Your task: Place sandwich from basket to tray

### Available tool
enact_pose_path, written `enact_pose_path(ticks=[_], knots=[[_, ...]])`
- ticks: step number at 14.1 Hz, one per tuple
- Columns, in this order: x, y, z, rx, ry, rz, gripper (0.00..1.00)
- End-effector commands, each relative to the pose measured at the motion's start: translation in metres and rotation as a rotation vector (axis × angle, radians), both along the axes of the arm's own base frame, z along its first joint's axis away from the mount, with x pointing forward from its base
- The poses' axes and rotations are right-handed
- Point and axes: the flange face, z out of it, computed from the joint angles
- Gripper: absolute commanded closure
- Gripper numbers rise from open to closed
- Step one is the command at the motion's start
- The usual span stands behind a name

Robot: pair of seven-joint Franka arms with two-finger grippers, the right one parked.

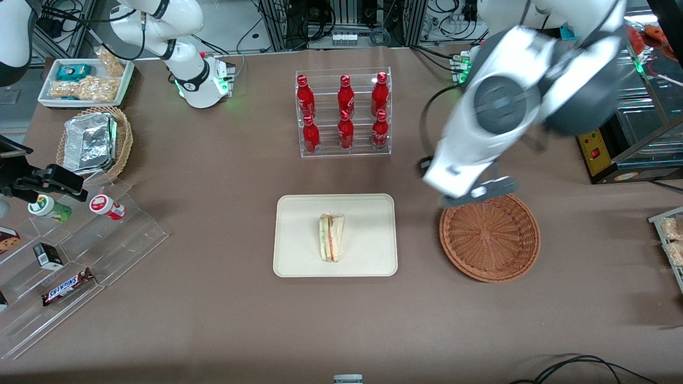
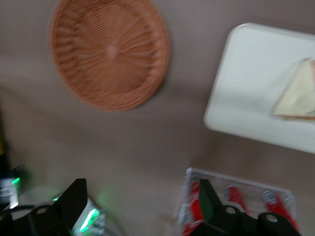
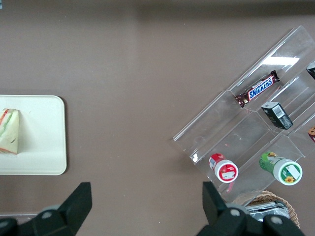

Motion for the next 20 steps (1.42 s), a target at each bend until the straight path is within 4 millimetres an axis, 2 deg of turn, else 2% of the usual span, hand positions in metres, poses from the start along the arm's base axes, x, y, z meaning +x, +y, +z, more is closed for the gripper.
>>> enact_pose_path(ticks=[1,2,5,8,10,11,12,14,17,20], knots=[[-0.039,0.065,0.026,0.044,0.009,0.053,0.0],[-0.039,0.085,0.032,0.039,0.006,0.066,0.0],[-0.041,0.164,0.054,-0.067,0.065,0.029,0.0],[-0.037,0.214,0.061,-0.097,0.057,0.038,0.0],[-0.038,0.203,0.067,-0.099,0.001,0.016,0.0],[-0.036,0.201,0.063,-0.102,-0.027,0.013,0.0],[-0.034,0.201,0.062,-0.103,-0.063,0.011,0.0],[-0.052,0.201,0.069,-0.089,-0.067,0.016,0.0],[-0.052,0.207,0.056,-0.06,0.001,0.019,0.0],[-0.048,0.21,0.058,-0.045,-0.024,0.021,0.0]])
